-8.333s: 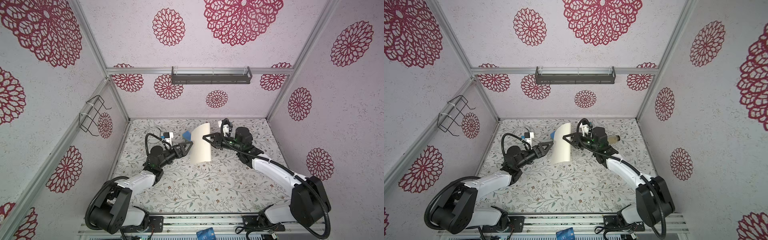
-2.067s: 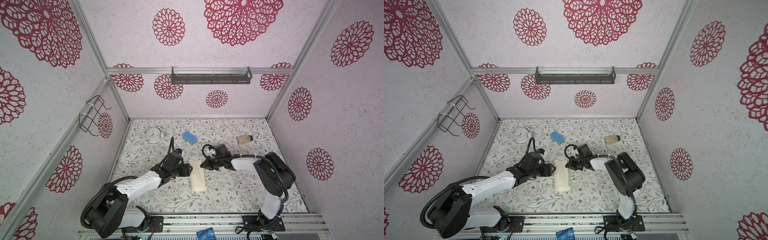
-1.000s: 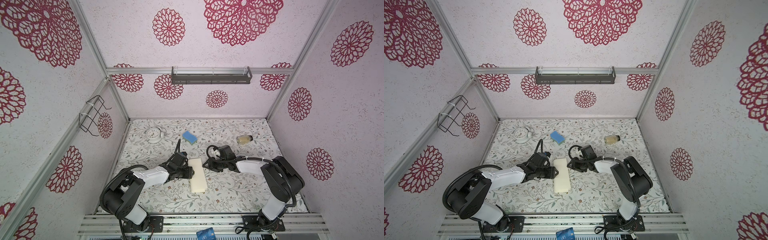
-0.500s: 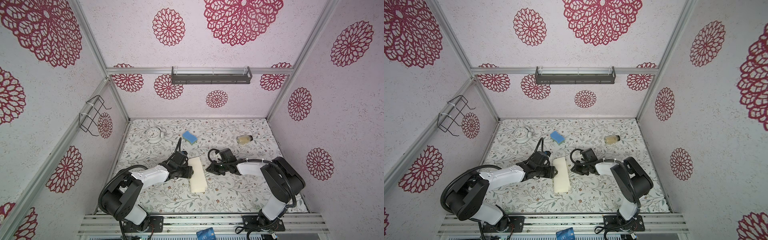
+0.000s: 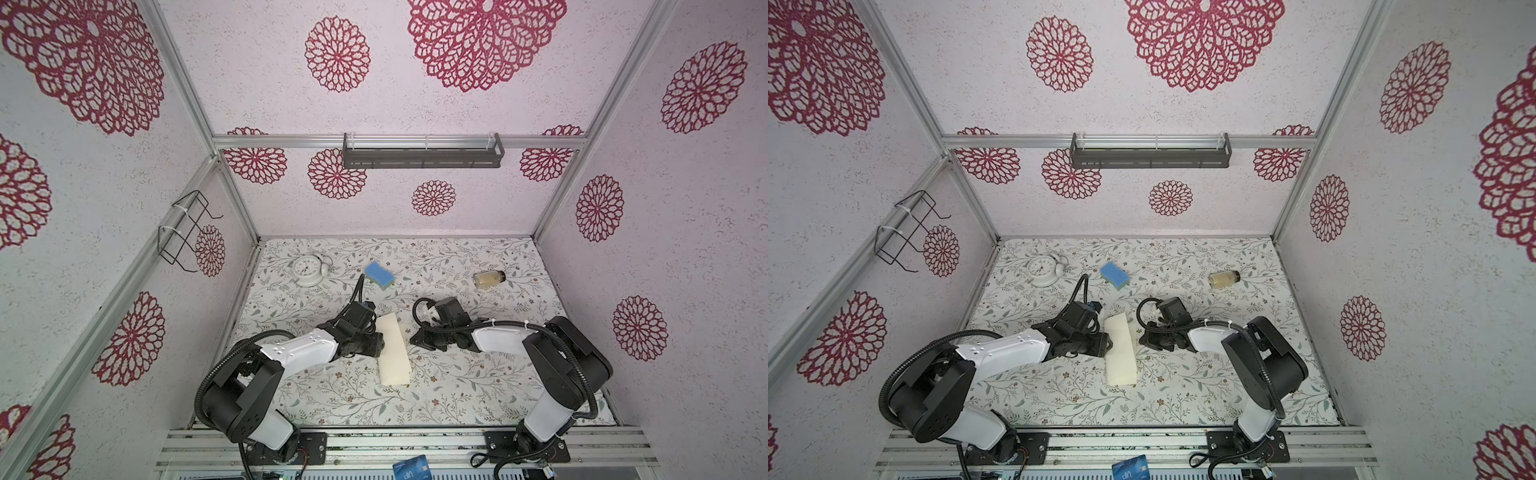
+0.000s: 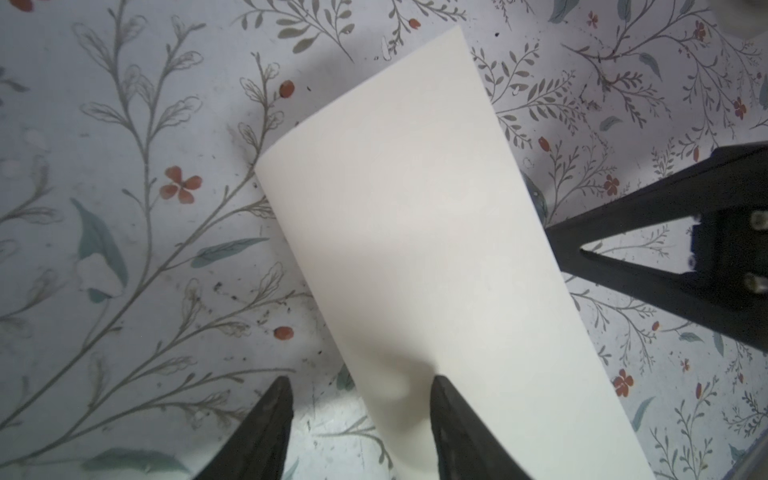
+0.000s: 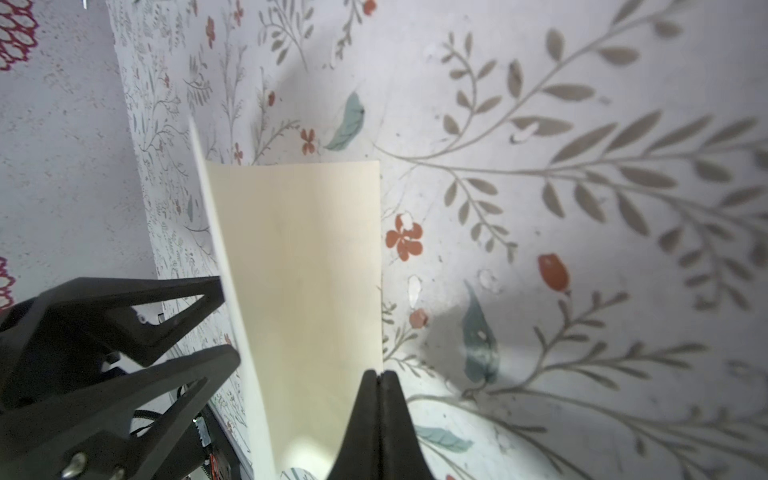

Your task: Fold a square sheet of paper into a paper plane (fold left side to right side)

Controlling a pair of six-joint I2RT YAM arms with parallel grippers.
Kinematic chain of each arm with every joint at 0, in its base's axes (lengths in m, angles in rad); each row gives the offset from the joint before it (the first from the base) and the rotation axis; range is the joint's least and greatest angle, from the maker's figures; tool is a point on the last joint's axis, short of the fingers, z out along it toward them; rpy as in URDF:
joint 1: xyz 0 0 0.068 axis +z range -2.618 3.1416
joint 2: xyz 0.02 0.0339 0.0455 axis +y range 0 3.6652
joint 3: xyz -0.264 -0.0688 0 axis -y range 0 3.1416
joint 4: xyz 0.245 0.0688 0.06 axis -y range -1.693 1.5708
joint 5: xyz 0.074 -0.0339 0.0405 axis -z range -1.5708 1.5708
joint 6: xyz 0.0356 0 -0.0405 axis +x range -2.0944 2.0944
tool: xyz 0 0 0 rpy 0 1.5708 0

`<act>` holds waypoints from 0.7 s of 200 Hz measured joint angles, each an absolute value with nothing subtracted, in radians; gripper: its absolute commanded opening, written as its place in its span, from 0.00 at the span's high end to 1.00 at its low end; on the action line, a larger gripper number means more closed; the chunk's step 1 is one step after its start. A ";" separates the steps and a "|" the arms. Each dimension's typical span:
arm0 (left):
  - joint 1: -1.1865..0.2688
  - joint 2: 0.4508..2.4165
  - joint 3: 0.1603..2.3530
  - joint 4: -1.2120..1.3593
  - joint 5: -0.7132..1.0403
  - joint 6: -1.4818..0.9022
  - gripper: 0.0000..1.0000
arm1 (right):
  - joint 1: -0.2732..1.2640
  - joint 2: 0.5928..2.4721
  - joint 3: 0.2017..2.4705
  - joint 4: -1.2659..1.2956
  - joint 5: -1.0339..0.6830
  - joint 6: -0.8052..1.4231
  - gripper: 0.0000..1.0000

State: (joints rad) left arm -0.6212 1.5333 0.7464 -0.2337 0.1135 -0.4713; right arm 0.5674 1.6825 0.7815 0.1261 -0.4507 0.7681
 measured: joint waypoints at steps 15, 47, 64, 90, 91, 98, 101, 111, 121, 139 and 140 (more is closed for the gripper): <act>-0.621 1.533 0.747 -0.241 0.113 -0.464 0.44 | 0.572 1.668 0.790 0.127 -0.448 0.768 0.97; -0.622 1.533 0.748 -0.251 0.113 -0.455 0.44 | 0.590 1.662 0.809 0.134 -0.447 0.768 0.97; -0.624 1.534 0.753 -0.253 0.113 -0.451 0.45 | 0.610 1.662 0.820 0.134 -0.448 0.768 0.97; -0.629 1.534 0.764 -0.255 0.113 -0.446 0.45 | 0.638 1.663 0.833 0.140 -0.447 0.770 0.98; -0.629 1.534 0.764 -0.256 0.113 -0.446 0.45 | 0.640 1.663 0.833 0.142 -0.447 0.770 0.98; -0.631 1.534 0.767 -0.257 0.112 -0.445 0.45 | 0.645 1.663 0.834 0.145 -0.447 0.770 0.98; -0.632 1.534 0.768 -0.257 0.113 -0.445 0.45 | 0.647 1.664 0.834 0.146 -0.447 0.770 0.98; -0.633 1.538 0.772 -0.257 0.113 -0.444 0.45 | 0.653 1.668 0.834 0.150 -0.445 0.772 0.98; -0.635 1.542 0.775 -0.259 0.111 -0.442 0.45 | 0.657 1.673 0.834 0.153 -0.444 0.776 0.98; -0.640 1.551 0.783 -0.270 0.106 -0.438 0.45 | 0.658 1.685 0.834 0.157 -0.442 0.778 0.98; -0.640 1.551 0.783 -0.271 0.106 -0.437 0.45 | 0.658 1.686 0.834 0.157 -0.443 0.778 0.98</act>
